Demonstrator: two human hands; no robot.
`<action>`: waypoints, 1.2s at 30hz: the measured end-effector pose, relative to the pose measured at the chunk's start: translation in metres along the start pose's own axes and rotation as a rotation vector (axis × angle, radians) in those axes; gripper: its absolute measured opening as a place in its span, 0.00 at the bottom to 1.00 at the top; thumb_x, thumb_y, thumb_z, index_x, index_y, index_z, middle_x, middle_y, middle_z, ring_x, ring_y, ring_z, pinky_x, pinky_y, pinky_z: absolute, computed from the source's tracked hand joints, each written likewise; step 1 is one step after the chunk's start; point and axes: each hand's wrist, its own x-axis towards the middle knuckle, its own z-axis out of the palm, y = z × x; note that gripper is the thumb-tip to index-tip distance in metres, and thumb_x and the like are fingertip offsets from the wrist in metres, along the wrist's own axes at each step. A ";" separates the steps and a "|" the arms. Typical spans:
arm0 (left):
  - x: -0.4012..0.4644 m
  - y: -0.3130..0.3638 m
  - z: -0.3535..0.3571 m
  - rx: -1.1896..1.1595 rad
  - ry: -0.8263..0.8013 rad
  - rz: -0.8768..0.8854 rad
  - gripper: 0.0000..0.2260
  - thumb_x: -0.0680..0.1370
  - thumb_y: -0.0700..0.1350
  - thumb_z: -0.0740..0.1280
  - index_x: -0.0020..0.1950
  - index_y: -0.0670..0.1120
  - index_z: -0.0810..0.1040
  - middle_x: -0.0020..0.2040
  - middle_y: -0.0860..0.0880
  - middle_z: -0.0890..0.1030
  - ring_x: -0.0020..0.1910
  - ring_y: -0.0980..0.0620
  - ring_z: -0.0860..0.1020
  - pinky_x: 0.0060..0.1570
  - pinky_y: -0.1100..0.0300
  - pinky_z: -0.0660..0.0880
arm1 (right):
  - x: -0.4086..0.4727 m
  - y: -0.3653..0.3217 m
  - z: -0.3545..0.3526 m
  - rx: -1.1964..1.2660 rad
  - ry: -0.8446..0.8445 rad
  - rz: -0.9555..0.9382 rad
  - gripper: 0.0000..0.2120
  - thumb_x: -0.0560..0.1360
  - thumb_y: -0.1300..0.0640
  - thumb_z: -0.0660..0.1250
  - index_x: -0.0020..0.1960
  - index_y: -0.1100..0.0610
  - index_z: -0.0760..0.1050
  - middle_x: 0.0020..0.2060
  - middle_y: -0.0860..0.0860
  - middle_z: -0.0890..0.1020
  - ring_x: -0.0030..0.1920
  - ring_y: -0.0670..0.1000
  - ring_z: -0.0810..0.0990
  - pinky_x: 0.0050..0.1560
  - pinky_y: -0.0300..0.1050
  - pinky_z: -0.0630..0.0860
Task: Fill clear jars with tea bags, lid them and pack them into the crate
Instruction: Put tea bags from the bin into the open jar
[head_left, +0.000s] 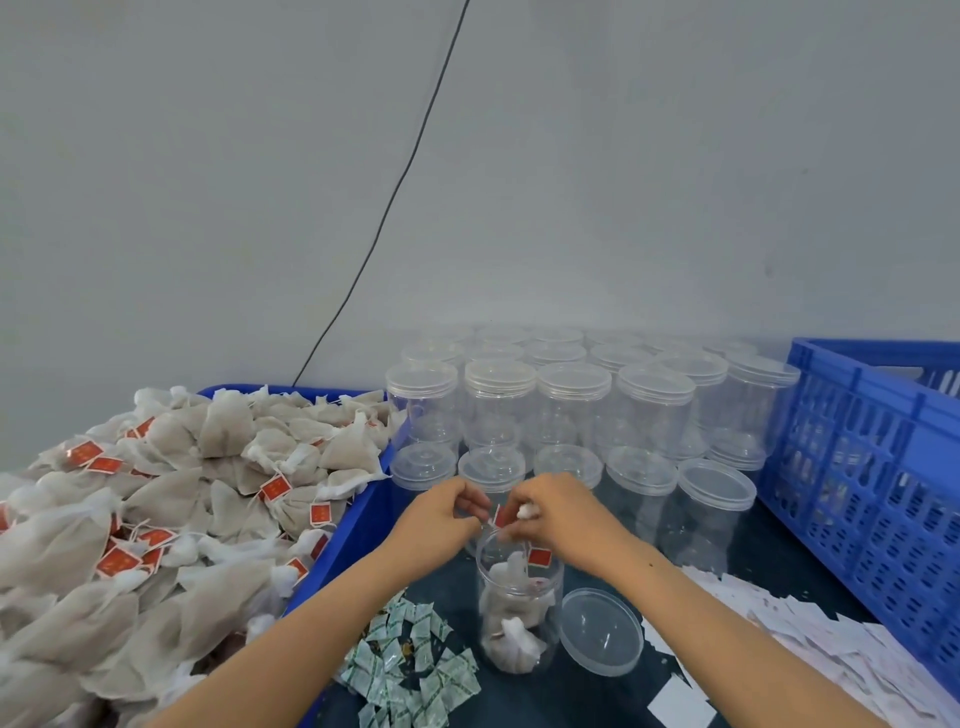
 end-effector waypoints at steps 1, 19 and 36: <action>0.000 0.000 -0.001 -0.015 0.009 -0.002 0.09 0.76 0.37 0.65 0.50 0.51 0.76 0.47 0.56 0.81 0.48 0.60 0.79 0.47 0.67 0.75 | 0.000 -0.001 -0.002 0.119 0.055 0.020 0.08 0.71 0.50 0.72 0.46 0.54 0.82 0.42 0.50 0.83 0.42 0.47 0.78 0.45 0.44 0.74; 0.002 -0.019 -0.025 0.412 -0.141 -0.178 0.08 0.78 0.37 0.63 0.54 0.44 0.78 0.55 0.47 0.81 0.49 0.50 0.78 0.53 0.56 0.75 | -0.002 -0.020 0.016 -0.534 -0.104 -0.190 0.08 0.70 0.65 0.66 0.47 0.58 0.81 0.50 0.55 0.78 0.51 0.58 0.77 0.42 0.46 0.68; -0.004 -0.033 0.000 0.787 -0.446 -0.260 0.16 0.73 0.43 0.73 0.60 0.44 0.79 0.59 0.46 0.80 0.53 0.46 0.79 0.52 0.55 0.76 | -0.013 0.021 -0.025 0.329 -0.004 0.030 0.17 0.79 0.69 0.56 0.44 0.54 0.80 0.40 0.47 0.83 0.40 0.42 0.83 0.40 0.36 0.80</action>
